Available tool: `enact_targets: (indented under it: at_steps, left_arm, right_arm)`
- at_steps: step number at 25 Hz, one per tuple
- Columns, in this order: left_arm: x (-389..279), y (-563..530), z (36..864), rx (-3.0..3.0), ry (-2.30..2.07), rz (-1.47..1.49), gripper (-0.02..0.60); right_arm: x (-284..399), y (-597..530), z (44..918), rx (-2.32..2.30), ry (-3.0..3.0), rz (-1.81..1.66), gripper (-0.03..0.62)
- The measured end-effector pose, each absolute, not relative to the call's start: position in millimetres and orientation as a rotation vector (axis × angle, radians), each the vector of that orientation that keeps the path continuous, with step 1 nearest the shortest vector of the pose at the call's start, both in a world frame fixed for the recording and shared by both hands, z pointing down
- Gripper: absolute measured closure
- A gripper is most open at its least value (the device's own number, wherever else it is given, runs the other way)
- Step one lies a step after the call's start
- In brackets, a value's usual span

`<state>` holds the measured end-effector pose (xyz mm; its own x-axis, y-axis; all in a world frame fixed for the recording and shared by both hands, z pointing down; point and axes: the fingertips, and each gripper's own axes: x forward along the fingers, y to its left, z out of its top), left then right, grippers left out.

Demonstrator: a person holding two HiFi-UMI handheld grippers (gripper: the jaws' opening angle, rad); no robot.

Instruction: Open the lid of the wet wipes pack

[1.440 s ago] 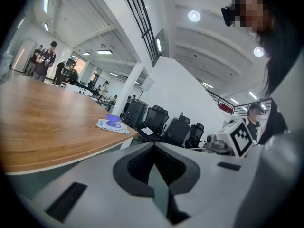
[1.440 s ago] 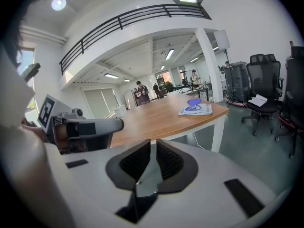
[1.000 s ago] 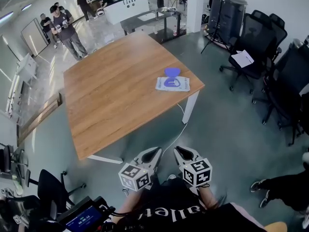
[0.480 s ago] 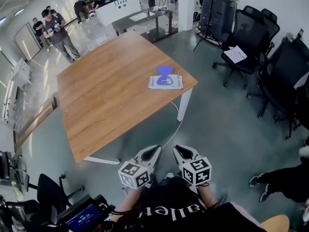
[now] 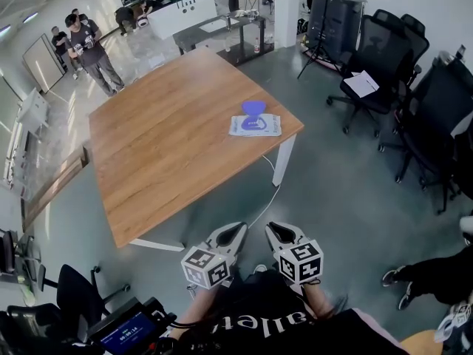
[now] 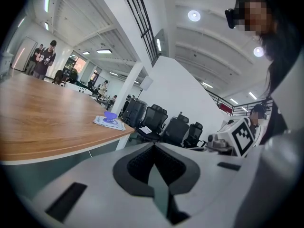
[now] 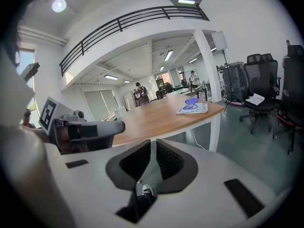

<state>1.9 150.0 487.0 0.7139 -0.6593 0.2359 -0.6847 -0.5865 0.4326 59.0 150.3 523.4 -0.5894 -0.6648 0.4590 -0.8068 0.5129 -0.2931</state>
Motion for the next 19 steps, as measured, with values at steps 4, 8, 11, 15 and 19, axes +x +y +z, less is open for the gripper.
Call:
enact_targets:
  at_steps: [4, 8, 11, 15, 19]
  left_arm:
    - [1.1, 150.3, 487.2, 2.419, -1.040, 0.062, 0.580]
    - [-2.0, 148.1, 489.5, 2.419, -1.043, 0.062, 0.580]
    - [-2.2, 148.7, 490.7, 2.415, -1.041, 0.063, 0.580]
    - [-1.4, 149.6, 490.7, 2.411, -1.038, 0.063, 0.580]
    - [1.9, 153.0, 491.5, 2.407, -1.037, 0.066, 0.580]
  right_arm:
    - [59.5, 151.1, 524.8, 1.227, -2.469, 0.695, 0.549]
    - [58.0, 149.0, 527.6, 1.226, -2.464, 0.694, 0.549]
    - [57.5, 149.5, 528.1, 1.224, -2.464, 0.693, 0.549]
    - [58.3, 150.8, 529.4, 1.220, -2.458, 0.695, 0.549]
    - [62.9, 154.4, 530.6, 1.222, -2.454, 0.696, 0.549]
